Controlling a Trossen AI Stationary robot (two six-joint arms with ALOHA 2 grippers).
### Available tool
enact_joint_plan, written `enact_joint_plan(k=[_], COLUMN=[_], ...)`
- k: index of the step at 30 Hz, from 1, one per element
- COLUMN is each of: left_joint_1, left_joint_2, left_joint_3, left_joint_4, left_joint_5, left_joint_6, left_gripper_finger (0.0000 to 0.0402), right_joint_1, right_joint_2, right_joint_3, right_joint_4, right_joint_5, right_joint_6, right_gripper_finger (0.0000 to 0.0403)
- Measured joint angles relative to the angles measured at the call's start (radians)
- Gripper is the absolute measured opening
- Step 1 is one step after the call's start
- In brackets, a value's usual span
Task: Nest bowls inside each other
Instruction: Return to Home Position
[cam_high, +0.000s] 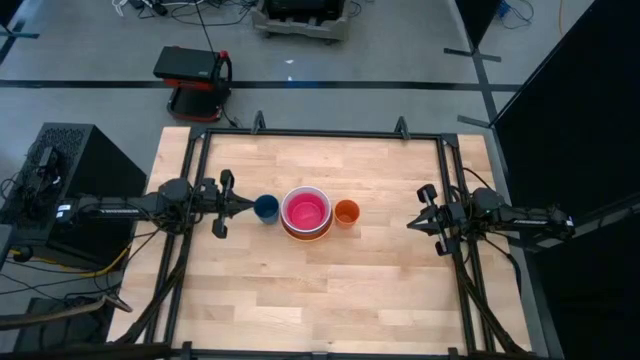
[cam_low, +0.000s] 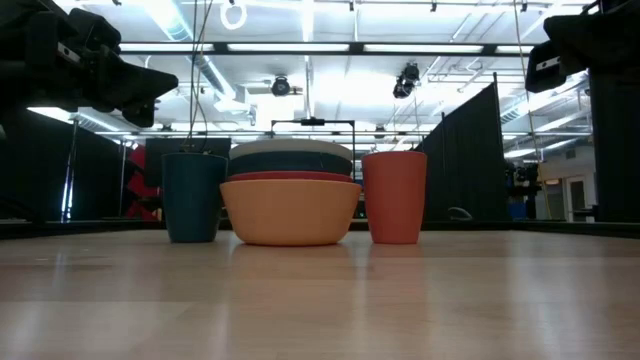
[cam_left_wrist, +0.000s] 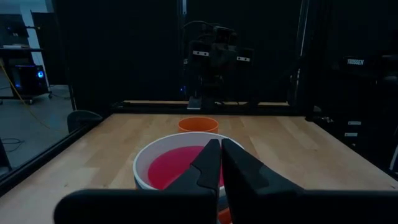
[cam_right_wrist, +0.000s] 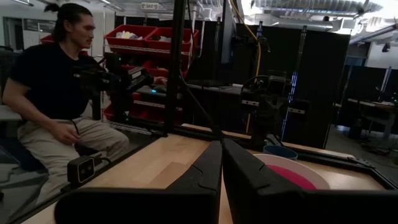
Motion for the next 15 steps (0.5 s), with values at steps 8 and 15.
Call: enact_joint_plan(k=[8, 15], left_joint_1=[0.0, 0.0], left_joint_2=[0.0, 0.0], left_joint_3=[0.0, 0.0], left_joint_4=[0.0, 0.0], left_joint_5=[0.0, 0.0], left_joint_6=[0.0, 0.0], left_gripper_finger=[0.0007, 0.0005], right_joint_1=[0.0, 0.0], right_joint_2=[0.0, 0.0], right_joint_3=[0.0, 0.0], right_joint_4=[0.0, 0.0], right_joint_5=[0.0, 0.0], right_joint_6=[0.0, 0.0], right_gripper_finger=[0.0, 0.0])
